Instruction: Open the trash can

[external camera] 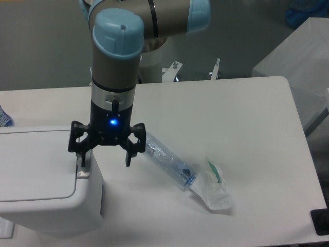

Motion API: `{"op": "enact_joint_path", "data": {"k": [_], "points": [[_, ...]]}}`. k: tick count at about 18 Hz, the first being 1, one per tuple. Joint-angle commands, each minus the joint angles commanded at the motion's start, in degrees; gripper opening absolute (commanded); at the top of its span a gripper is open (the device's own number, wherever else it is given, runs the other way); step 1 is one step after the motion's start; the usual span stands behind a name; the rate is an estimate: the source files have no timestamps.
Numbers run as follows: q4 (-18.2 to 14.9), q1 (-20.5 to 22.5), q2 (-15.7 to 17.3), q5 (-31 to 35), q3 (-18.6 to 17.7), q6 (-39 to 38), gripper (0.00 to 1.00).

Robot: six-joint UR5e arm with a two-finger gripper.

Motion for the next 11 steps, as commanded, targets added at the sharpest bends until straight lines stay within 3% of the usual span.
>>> {"op": "enact_joint_path", "data": {"k": [11], "points": [[0.1, 0.1, -0.3, 0.4, -0.4, 0.4, 1.00]]}}
